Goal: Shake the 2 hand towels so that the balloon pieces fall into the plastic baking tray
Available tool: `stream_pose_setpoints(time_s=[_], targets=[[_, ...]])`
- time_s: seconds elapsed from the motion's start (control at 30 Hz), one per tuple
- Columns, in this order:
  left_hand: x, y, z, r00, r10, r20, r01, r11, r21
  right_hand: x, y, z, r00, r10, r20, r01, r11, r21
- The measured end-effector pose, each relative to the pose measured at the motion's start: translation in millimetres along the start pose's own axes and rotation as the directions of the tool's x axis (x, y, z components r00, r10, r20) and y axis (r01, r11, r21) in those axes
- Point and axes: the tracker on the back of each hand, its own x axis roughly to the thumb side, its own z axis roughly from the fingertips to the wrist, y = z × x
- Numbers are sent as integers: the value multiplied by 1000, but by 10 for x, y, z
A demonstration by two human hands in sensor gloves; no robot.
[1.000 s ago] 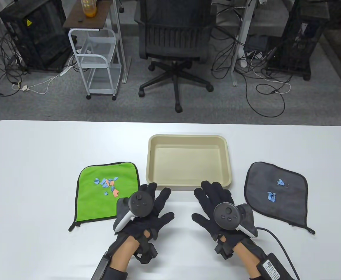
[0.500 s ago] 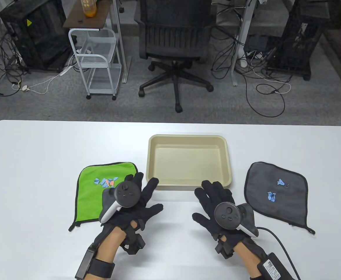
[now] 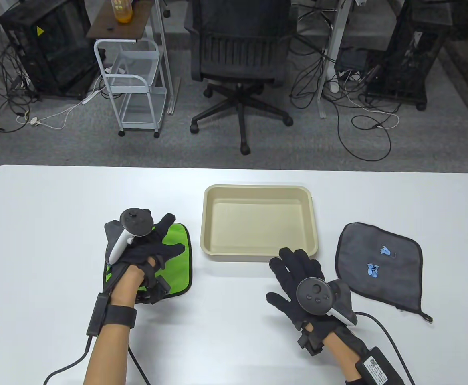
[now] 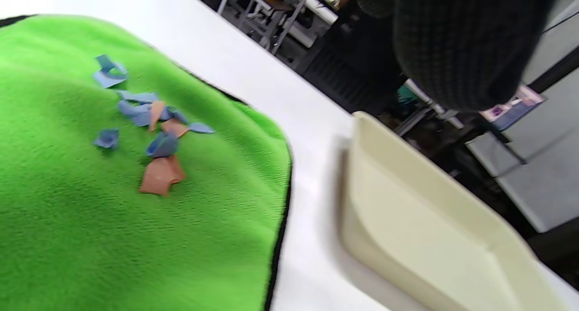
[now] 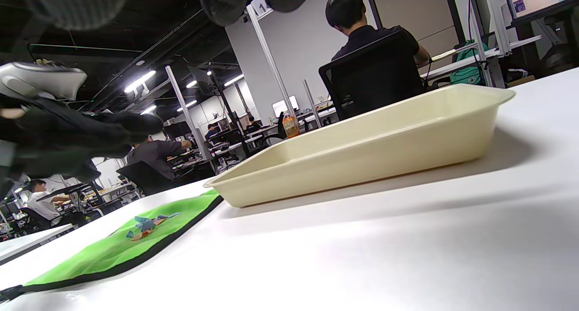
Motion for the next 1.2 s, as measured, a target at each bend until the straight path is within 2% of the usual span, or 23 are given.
stream_pose_setpoints(time_s=[0.13,0.3,0.57,0.9,1.2], targets=[[-143,-138,-278,994,-65,-86,62,998,-31,1,4,2,1000,7,3,-7,1000,6],[-257,-319,-507,983,-93,-158,82,994,-73,1,-5,3,1000,13,5,-13,1000,4],[-362,-513,-686,963,-155,-219,130,984,-125,-10,-22,11,1000,7,2,-7,1000,0],[-372,-547,-642,956,-200,-216,176,976,-125,-24,-36,15,1000,8,-4,-8,1000,-3],[-371,-694,-369,947,-272,-169,243,955,-172,-47,-53,19,1000,2,-15,-2,1000,-5]])
